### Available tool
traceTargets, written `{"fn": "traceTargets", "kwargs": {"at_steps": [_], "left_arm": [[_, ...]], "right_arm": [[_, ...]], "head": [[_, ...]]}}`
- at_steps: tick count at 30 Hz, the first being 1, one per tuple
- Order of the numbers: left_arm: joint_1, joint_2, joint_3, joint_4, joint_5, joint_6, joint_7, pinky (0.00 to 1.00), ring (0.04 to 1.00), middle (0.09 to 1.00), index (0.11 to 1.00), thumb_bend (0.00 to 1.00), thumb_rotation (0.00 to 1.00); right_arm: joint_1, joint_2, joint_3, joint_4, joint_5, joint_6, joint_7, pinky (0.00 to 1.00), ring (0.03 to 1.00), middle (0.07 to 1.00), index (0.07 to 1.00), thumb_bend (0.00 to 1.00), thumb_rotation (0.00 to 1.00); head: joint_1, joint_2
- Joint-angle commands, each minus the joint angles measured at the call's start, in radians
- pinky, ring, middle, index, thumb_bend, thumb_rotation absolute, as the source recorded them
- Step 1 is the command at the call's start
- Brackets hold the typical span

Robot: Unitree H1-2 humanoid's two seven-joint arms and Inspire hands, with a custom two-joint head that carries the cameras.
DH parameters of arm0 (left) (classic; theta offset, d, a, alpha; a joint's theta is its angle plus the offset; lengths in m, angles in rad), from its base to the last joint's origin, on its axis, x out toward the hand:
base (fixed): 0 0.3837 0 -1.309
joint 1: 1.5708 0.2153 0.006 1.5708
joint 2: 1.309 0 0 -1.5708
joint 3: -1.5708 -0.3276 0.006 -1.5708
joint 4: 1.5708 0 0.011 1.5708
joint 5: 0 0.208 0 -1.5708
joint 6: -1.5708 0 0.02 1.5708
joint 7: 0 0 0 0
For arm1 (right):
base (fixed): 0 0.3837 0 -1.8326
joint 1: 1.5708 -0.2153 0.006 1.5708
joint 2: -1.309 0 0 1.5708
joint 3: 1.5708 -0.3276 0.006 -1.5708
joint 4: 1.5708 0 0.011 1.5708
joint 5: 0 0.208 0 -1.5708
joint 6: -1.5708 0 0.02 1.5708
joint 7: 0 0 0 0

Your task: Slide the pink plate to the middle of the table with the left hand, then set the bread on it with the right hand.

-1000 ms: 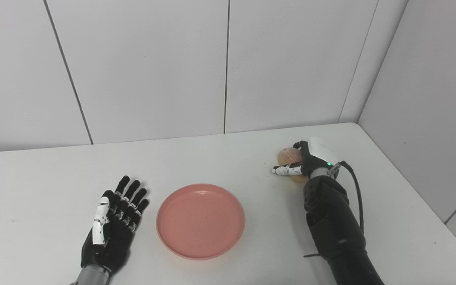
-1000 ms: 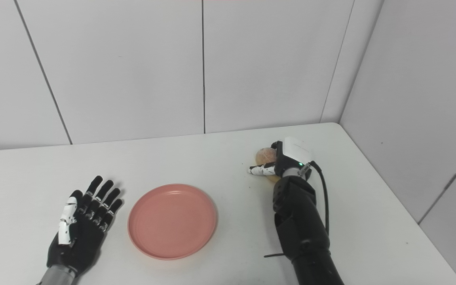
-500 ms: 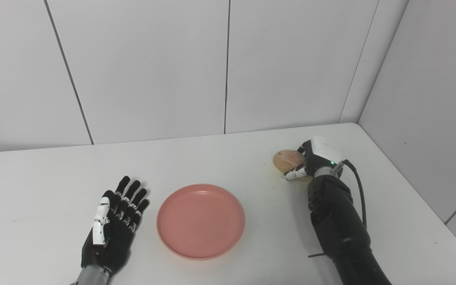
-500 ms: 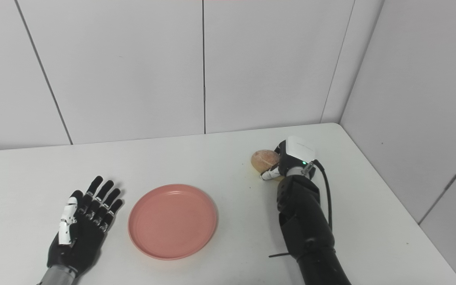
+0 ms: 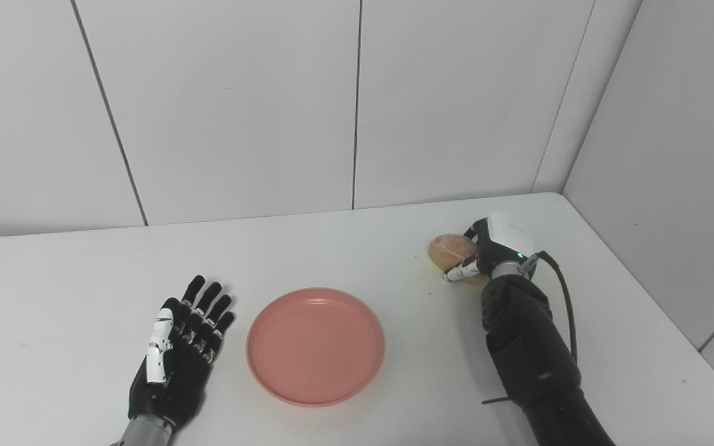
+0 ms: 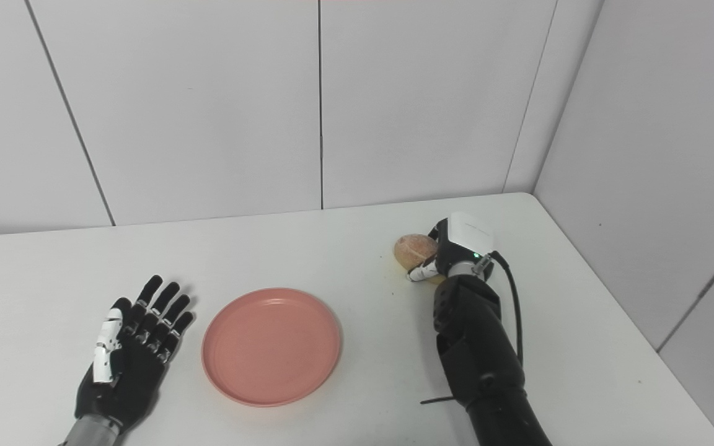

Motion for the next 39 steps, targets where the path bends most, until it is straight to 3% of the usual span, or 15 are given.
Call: {"fn": "traceTargets", "kwargs": {"at_steps": [1,7,10,16,27,36,39], "left_arm": [[0.03,-0.003,-0.005,0.025,0.023,0.018,0.02,1.0,0.97,0.97,0.964,0.32,1.0],[0.032,-0.008,-0.011,0.028,0.03,0.009,0.02,1.0,0.972,0.971,0.965,0.32,1.0],[0.034,-0.012,-0.013,0.026,0.034,0.007,0.022,1.0,0.972,0.971,0.966,0.32,1.0],[0.045,-0.031,-0.023,0.002,0.057,0.008,0.045,0.99,0.958,0.959,0.95,0.33,1.0],[0.057,-0.067,-0.052,-0.017,0.123,-0.012,0.086,0.97,0.95,0.95,0.936,0.35,1.0],[0.069,-0.108,-0.081,-0.056,0.181,-0.018,0.138,0.95,0.938,0.936,0.921,0.37,1.0],[0.074,-0.12,-0.095,-0.078,0.207,-0.01,0.157,0.95,0.934,0.934,0.917,0.38,1.0]], "right_arm": [[-0.031,-0.031,0.003,-0.067,0.028,-0.004,-0.02,0.34,0.421,0.458,0.525,0.51,0.0],[-0.021,-0.032,0.018,-0.164,0.059,-0.004,-0.012,0.34,0.41,0.451,0.537,0.51,0.0],[-0.015,-0.034,0.03,-0.211,0.069,-0.004,-0.01,0.34,0.399,0.462,0.5,0.5,0.11],[0.001,-0.001,0.049,-0.36,0.048,-0.004,0.053,0.35,0.419,0.48,0.489,0.49,0.14],[0.039,0.057,0.159,-0.553,0.043,-0.005,0.15,0.33,0.41,0.484,0.49,0.49,0.14],[0.073,0.091,0.27,-0.617,0.032,-0.012,0.169,0.37,0.434,0.495,0.492,0.49,0.14],[0.081,0.104,0.294,-0.621,0.027,-0.008,0.17,0.33,0.413,0.489,0.492,0.5,0.13]], "head": [[0.0,0.001],[0.021,-0.001],[0.033,-0.001],[0.079,0.003],[0.203,0.018],[0.307,0.04],[0.331,0.044]]}}
